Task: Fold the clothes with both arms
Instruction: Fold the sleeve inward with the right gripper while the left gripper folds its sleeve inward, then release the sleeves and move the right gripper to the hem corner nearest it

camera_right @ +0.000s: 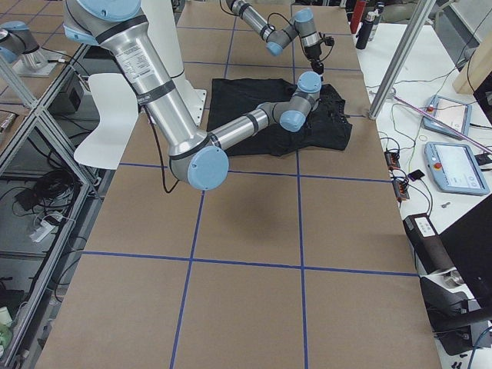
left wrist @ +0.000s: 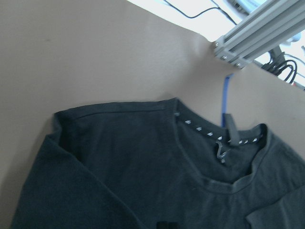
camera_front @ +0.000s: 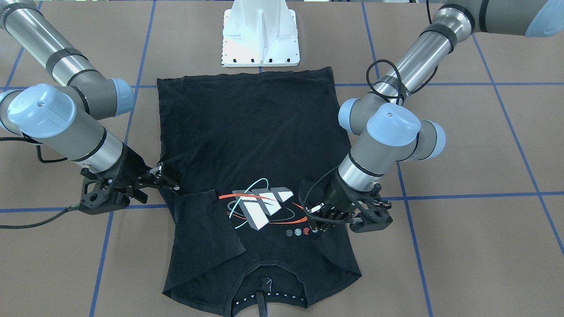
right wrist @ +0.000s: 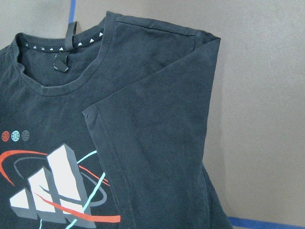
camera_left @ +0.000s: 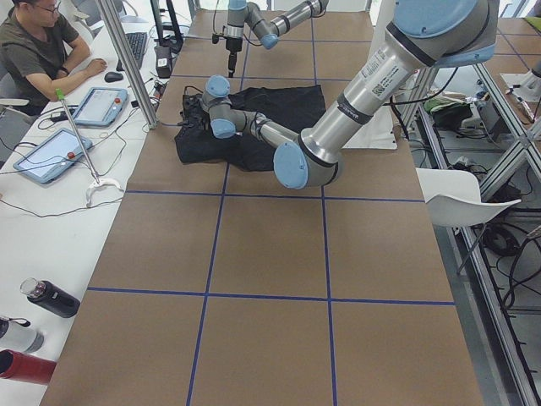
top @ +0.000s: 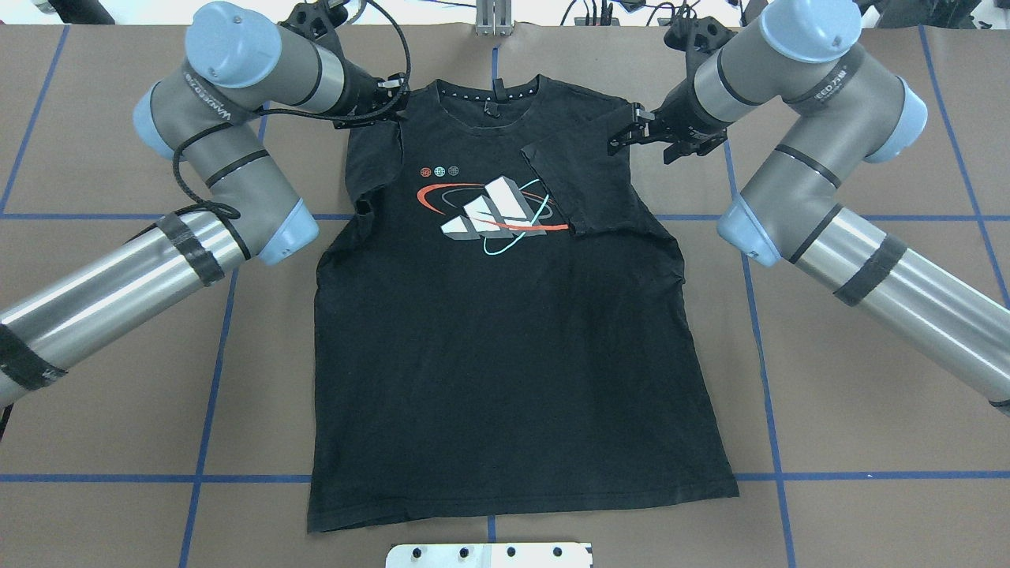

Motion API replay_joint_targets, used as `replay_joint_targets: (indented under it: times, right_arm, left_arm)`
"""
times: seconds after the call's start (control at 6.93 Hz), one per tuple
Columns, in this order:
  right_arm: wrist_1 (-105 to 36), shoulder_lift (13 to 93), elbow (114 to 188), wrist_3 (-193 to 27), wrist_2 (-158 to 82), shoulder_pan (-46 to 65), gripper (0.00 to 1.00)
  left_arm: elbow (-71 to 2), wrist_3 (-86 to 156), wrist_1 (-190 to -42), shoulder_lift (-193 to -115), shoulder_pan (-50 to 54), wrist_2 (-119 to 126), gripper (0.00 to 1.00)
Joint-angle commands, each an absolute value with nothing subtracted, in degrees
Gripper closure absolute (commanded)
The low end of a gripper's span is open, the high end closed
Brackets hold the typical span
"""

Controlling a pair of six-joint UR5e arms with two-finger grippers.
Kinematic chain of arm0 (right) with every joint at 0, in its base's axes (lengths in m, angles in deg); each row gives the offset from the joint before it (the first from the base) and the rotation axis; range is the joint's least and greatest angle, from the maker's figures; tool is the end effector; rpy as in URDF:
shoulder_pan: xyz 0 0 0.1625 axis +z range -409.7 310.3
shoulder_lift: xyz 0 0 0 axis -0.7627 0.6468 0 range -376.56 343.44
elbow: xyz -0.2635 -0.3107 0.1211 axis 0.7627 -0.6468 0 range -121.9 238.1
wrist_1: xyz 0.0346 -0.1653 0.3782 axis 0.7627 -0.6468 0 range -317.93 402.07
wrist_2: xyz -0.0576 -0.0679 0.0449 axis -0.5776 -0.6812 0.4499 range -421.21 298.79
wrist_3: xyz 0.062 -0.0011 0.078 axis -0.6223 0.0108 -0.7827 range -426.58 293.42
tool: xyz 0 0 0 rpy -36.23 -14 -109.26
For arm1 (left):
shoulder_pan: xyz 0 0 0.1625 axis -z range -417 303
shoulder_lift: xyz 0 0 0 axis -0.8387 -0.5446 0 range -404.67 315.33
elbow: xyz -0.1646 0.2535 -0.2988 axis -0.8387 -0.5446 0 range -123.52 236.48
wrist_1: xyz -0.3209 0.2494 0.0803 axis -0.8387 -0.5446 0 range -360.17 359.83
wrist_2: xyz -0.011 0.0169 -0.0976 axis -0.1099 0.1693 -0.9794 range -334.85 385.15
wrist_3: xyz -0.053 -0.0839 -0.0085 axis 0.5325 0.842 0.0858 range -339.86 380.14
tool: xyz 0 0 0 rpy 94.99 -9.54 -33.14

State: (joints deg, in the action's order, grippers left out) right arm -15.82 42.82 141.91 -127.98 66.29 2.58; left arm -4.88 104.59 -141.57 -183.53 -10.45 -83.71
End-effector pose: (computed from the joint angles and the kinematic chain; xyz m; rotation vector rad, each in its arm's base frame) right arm -0.3675 -0.5938 0.3265 0.1591 -1.1069 0.0467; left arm 0.4829 -0.6568 0.2417 0.2896 1.2453 -0.4109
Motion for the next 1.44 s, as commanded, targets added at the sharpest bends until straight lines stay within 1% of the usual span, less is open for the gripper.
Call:
replay_joint_targets:
  times: [0.0,0.14,0.29,0.43,0.58,0.72,1.01,1.15,1.3]
  right_arm:
    - [-15.85,44.87,143.53,-128.1,67.29,2.94,0.0]
    - [-16.11,44.96,143.53,-128.1,67.29,3.03,0.0]
    - [-16.46,44.87,143.53,-128.28,67.29,2.95,0.0]
    - [-16.37,44.79,143.53,-128.54,67.37,2.94,0.0]
    - [-16.37,44.7,143.7,-128.8,67.37,2.94,0.0]
    - [-16.37,45.05,144.4,-128.89,68.5,2.94,0.0]
    - [-16.46,47.32,148.86,-136.24,70.79,2.77,0.0]
    - [-16.46,50.81,152.89,-139.15,70.71,1.72,0.0]
    - [-16.46,56.68,158.5,-139.7,70.54,-0.2,0.0]
  left_arm:
    - [-2.67,106.62,-145.1,-184.94,-11.91,-82.79,1.0]
    - [-2.67,108.19,-145.36,-184.86,-11.91,-82.78,1.0]
    - [-2.67,109.08,-146.84,-184.77,-11.91,-82.78,0.6]
    - [-3.02,109.0,-146.95,-184.77,-11.91,-82.78,0.01]
    - [-3.63,109.09,-147.12,-184.42,-11.74,-82.78,0.01]
    - [-6.42,109.17,-147.38,-182.76,-11.56,-82.87,0.01]
    - [-20.18,108.91,-146.6,-171.56,-11.39,-88.36,0.0]
    - [-25.38,109.09,-145.55,-167.23,-11.04,-92.58,0.0]
    - [-31.52,109.0,-143.02,-161.88,-10.77,-94.54,0.01]
